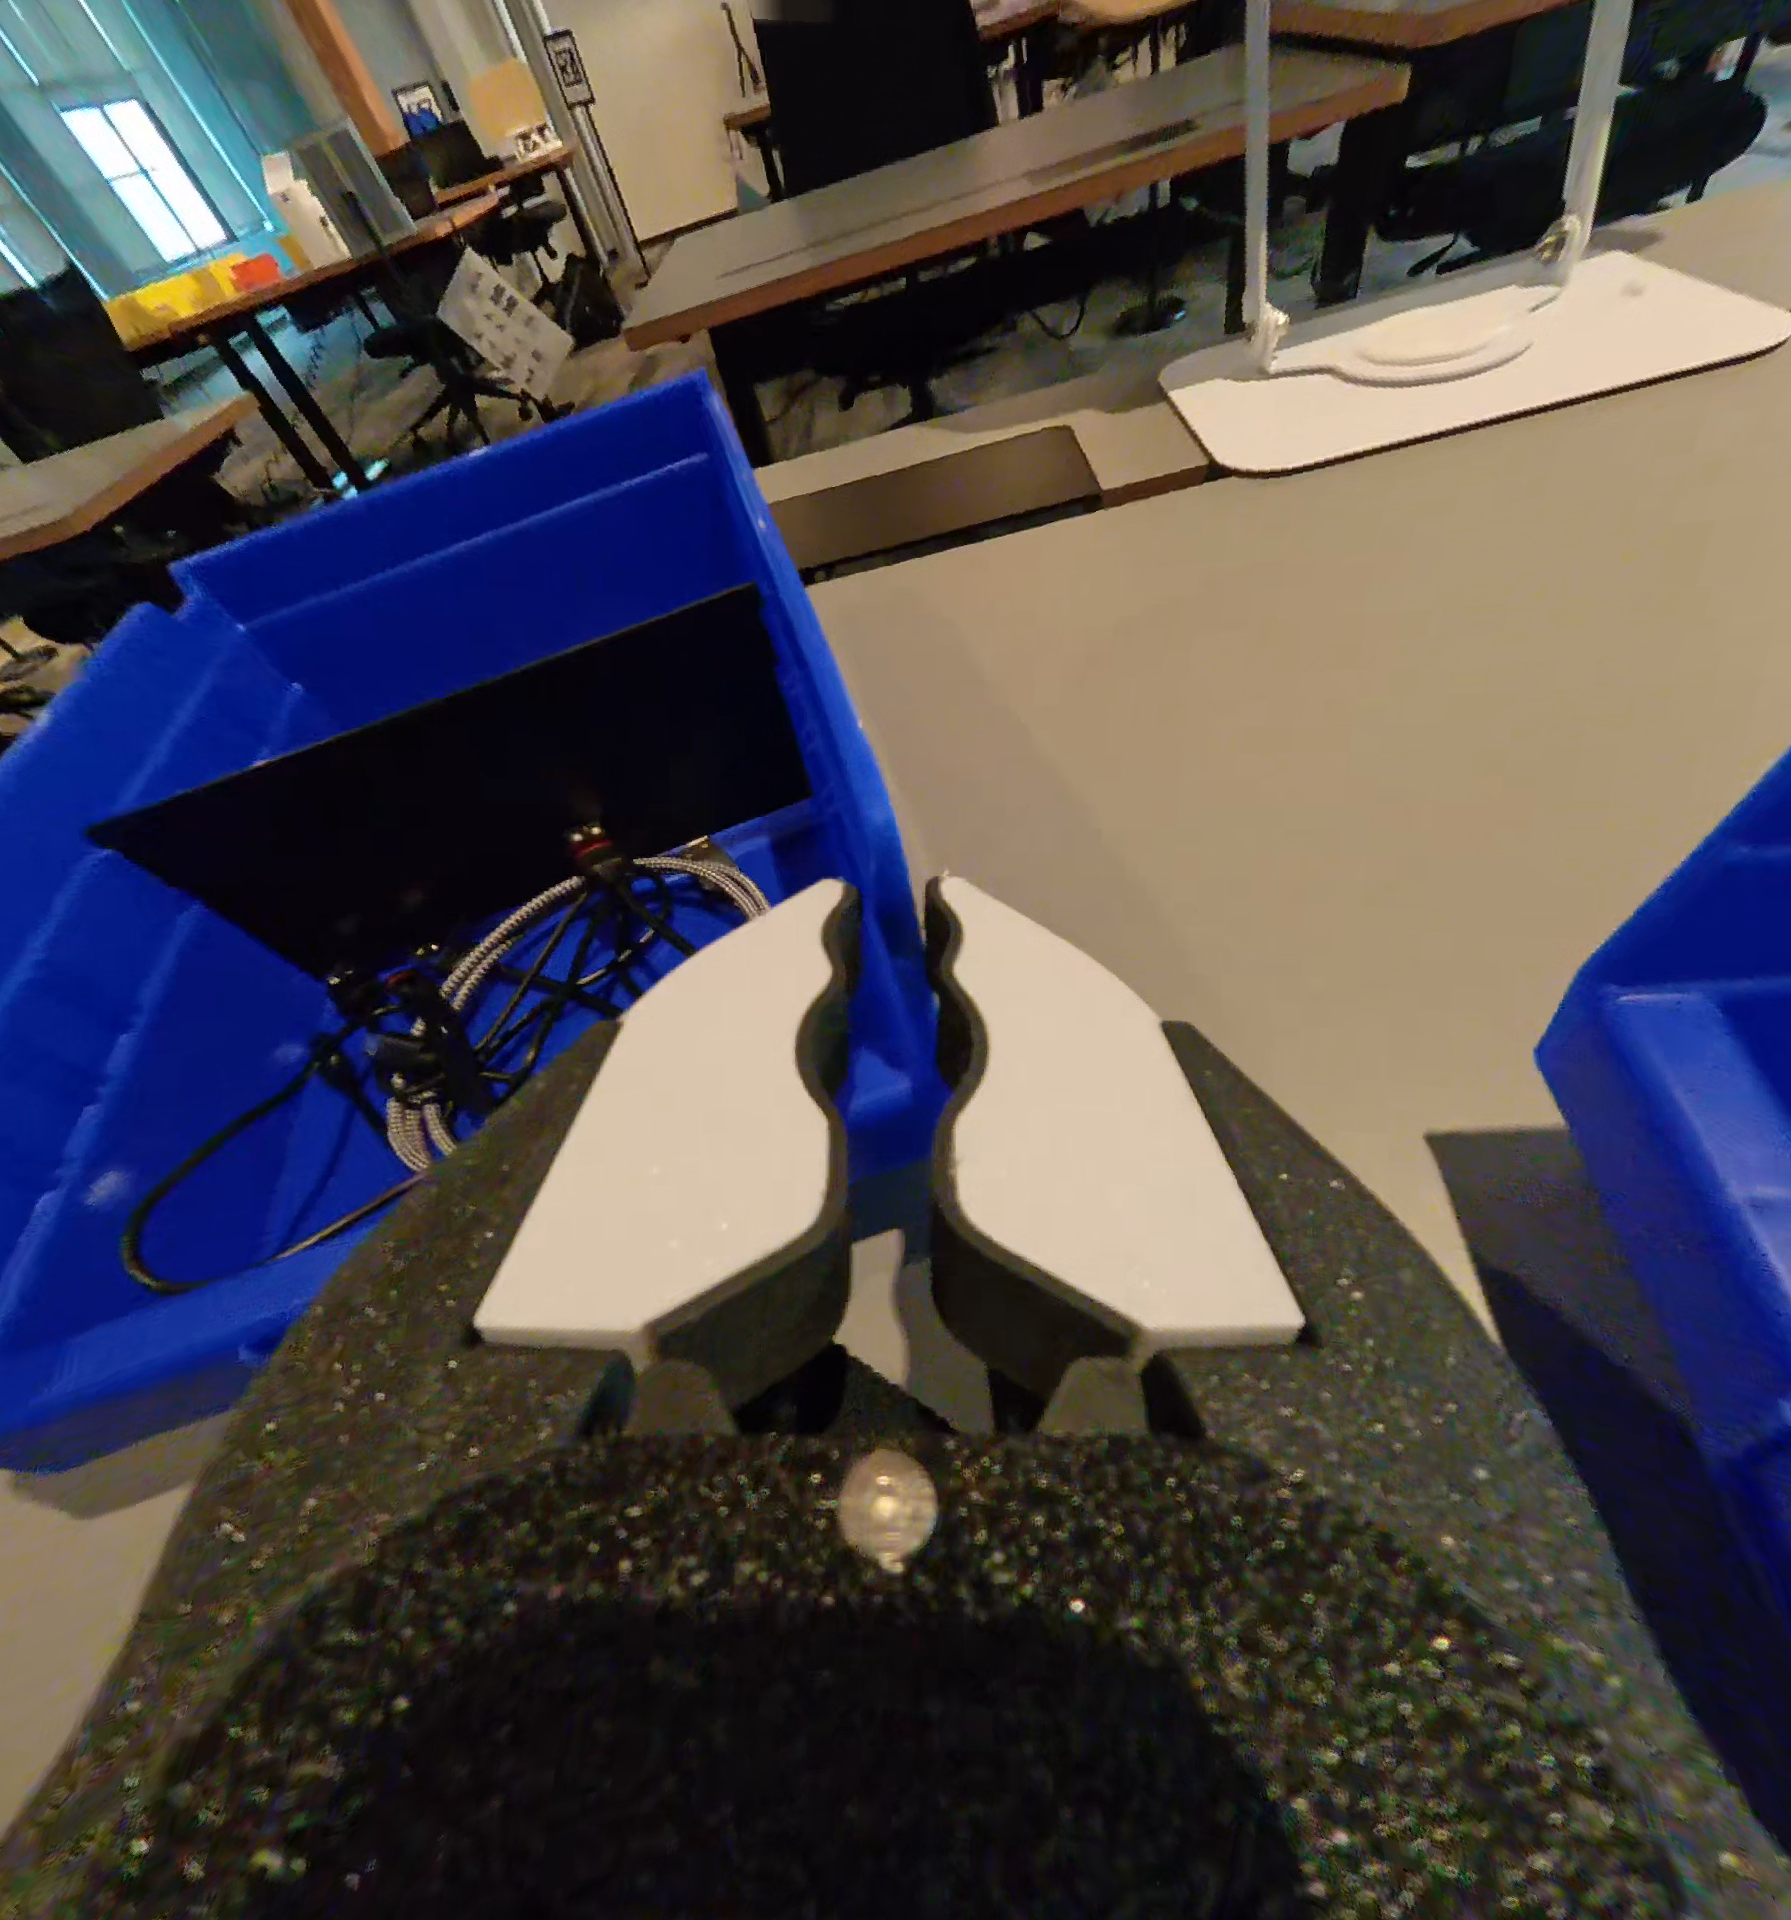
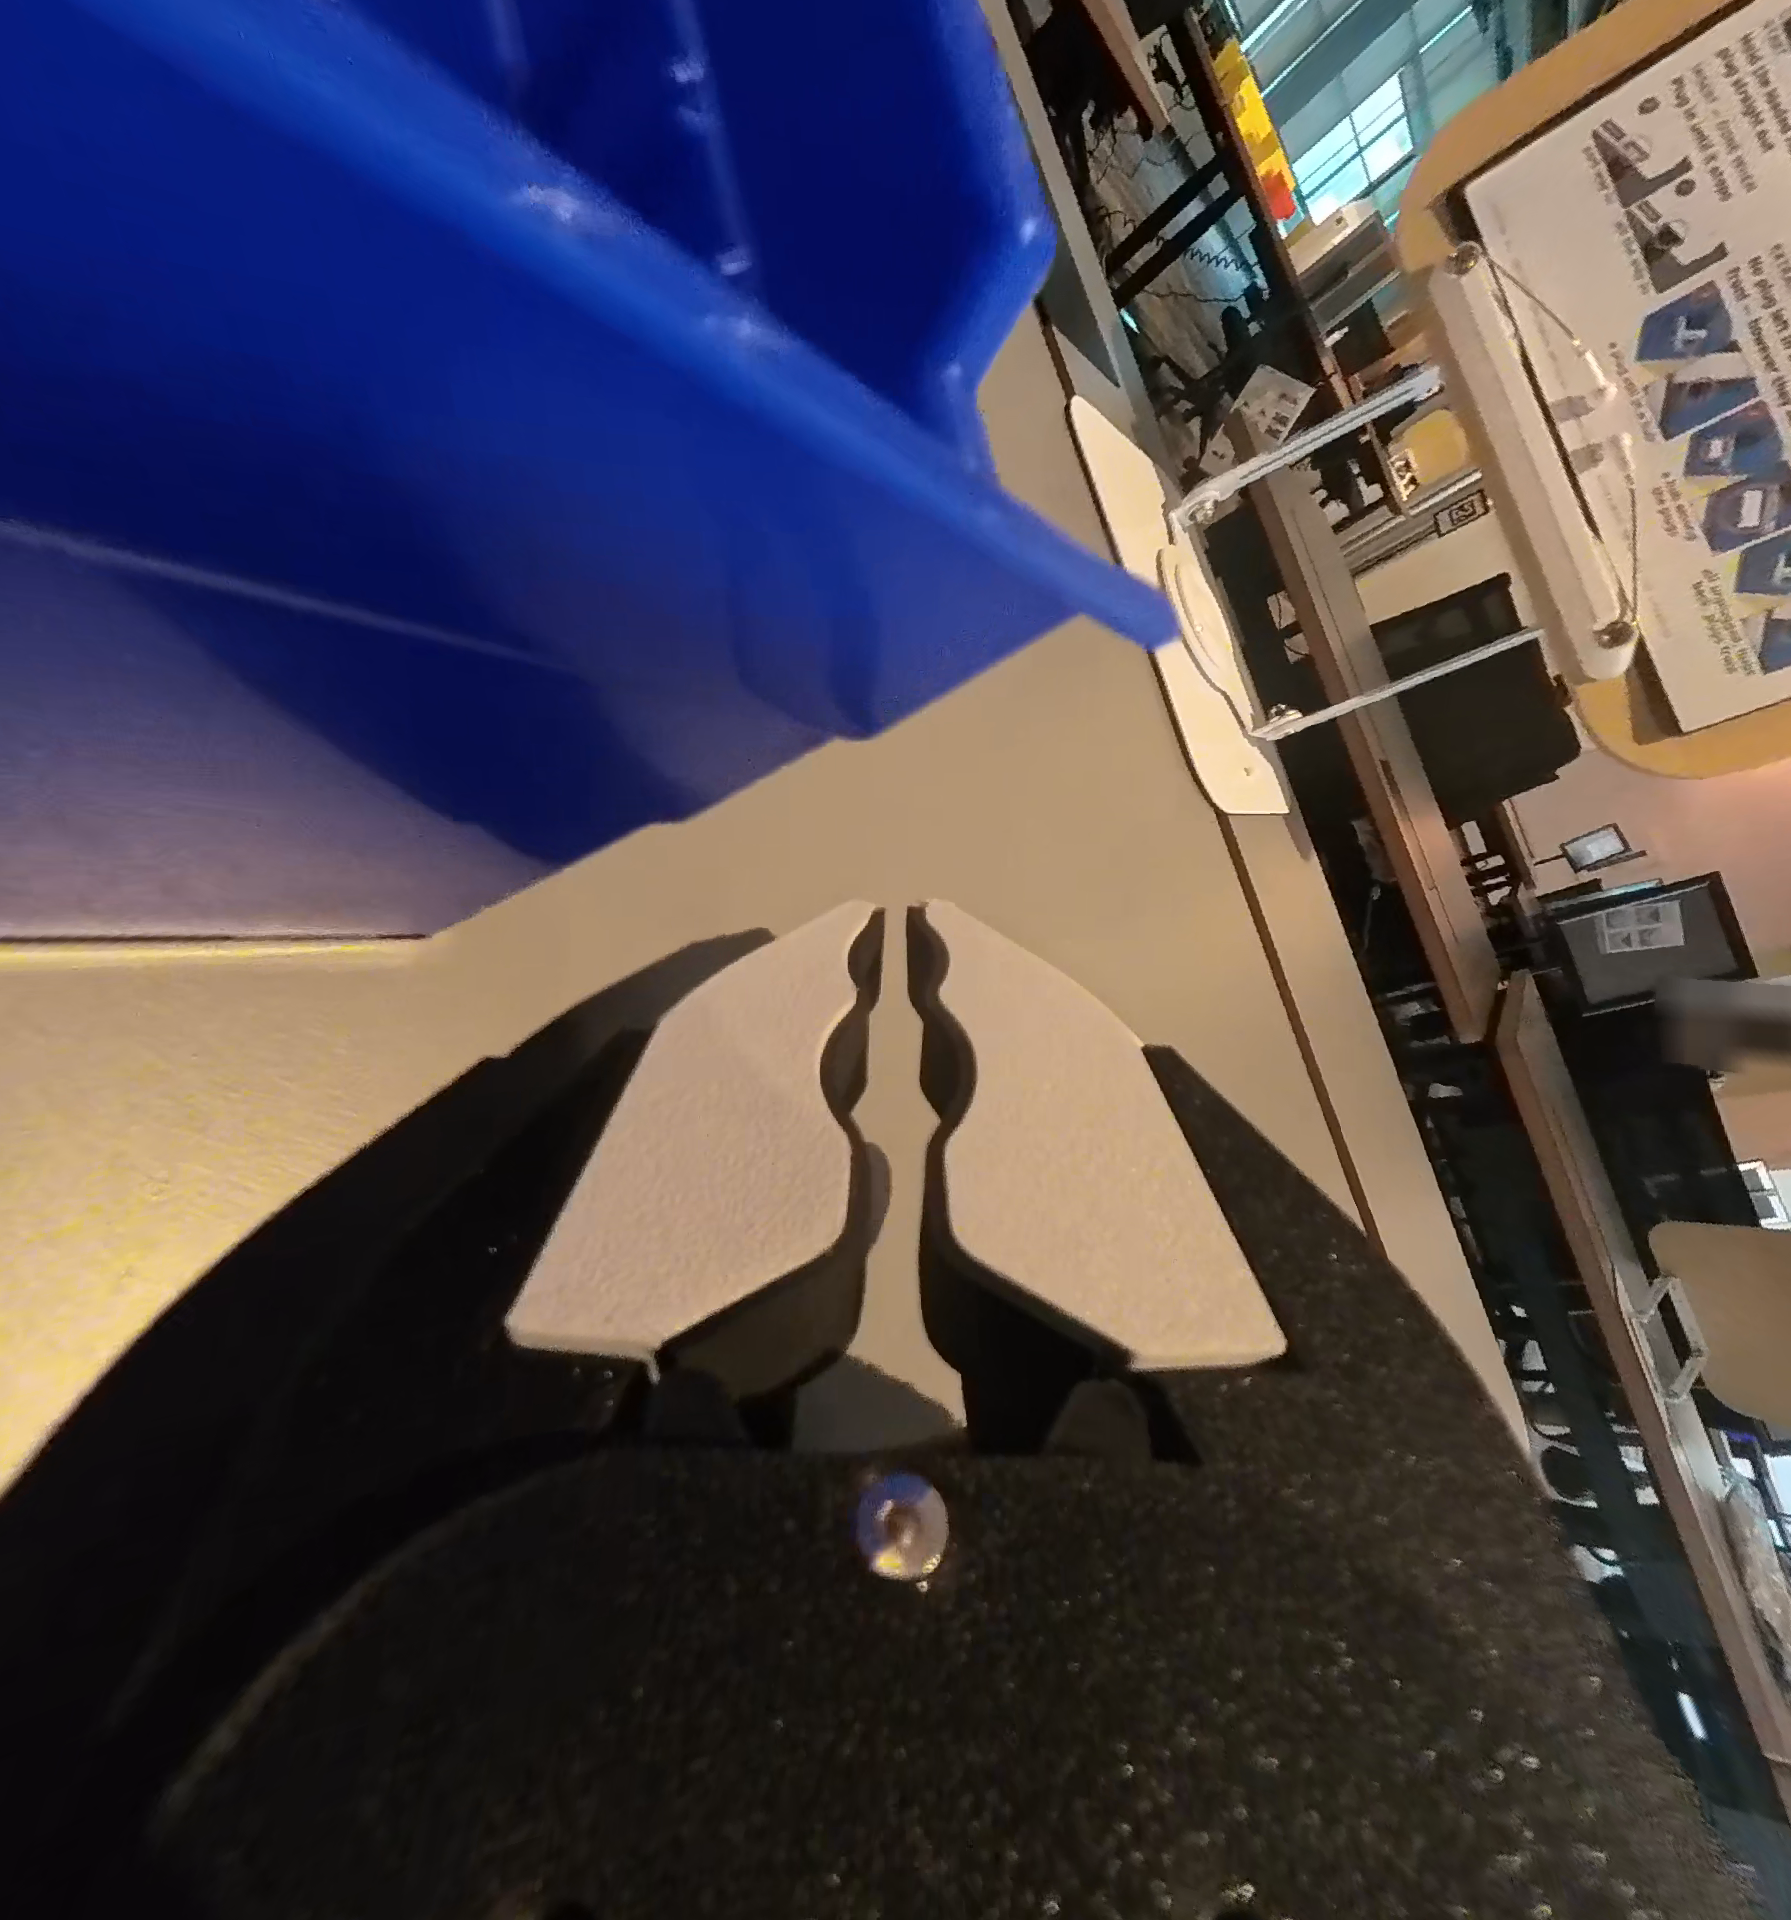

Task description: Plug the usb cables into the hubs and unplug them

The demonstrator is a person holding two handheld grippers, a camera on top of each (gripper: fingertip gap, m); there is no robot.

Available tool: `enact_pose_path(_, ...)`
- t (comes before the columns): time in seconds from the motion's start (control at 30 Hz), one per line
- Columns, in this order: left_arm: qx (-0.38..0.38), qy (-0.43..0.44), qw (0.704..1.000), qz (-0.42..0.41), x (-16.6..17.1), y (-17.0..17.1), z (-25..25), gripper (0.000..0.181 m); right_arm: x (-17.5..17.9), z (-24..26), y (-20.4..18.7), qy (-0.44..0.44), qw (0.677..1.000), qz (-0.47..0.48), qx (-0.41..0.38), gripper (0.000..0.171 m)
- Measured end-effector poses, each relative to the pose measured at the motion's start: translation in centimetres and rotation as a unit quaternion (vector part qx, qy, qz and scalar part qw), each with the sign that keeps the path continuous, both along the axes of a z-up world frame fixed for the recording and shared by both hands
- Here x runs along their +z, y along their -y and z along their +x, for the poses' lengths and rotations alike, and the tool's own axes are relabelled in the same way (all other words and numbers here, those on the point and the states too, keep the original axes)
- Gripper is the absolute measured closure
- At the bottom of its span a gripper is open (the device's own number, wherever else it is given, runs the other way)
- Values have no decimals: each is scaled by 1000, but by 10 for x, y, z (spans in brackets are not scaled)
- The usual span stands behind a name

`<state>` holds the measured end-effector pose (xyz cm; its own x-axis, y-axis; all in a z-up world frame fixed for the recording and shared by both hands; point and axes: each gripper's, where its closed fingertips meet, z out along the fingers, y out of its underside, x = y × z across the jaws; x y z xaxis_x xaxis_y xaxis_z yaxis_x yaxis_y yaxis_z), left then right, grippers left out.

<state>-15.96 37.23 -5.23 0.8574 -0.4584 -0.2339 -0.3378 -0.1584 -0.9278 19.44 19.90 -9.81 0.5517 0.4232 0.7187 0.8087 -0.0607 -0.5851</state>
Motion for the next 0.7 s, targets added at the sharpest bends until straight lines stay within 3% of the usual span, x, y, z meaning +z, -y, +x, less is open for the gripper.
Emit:
enact_pose_path(0.17, 15, -56, 998, 19, 0, -8, 5, 163, -3, 0, -1, 14, 1000, -3, -2, 167)
enact_pose_path(0.23, 25, -78, 997, 9, -11, -15, 2, 171, -3, 0, -1, 18, 1000, -1, -4, 168)
enact_pose_path(0.7, 50, -39, 998, -27, -15, -2, -63, 176, -4, 0, -1, 28, 1000, 4, -8, 171)
